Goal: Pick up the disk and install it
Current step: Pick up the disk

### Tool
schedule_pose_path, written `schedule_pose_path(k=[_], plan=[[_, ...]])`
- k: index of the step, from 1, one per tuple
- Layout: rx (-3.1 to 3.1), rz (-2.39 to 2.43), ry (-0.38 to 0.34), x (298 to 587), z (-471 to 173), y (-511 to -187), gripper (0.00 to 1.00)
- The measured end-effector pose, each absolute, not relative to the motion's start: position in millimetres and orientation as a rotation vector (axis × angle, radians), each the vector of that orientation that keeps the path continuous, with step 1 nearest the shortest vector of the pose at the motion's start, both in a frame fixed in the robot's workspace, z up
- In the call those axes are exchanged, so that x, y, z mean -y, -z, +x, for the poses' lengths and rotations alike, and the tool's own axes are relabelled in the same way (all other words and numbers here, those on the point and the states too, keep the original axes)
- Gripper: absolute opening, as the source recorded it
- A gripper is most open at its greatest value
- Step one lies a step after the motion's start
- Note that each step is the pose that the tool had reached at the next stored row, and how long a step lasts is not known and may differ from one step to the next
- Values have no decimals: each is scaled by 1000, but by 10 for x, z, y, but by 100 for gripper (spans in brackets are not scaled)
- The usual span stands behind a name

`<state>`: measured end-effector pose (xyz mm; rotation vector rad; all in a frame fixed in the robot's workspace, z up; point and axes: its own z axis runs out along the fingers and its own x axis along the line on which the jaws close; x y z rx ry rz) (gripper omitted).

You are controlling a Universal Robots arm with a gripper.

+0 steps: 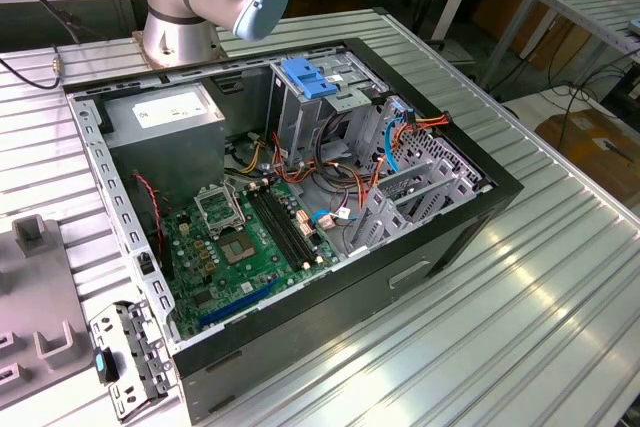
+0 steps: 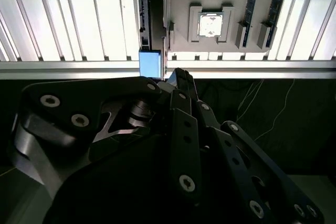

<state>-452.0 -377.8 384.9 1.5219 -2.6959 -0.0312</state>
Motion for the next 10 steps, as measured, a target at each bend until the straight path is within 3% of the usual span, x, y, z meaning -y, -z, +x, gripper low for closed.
schedule_pose_path(k=[10], plan=[[2689,1534,31,3778,-4519,-3849,11]])
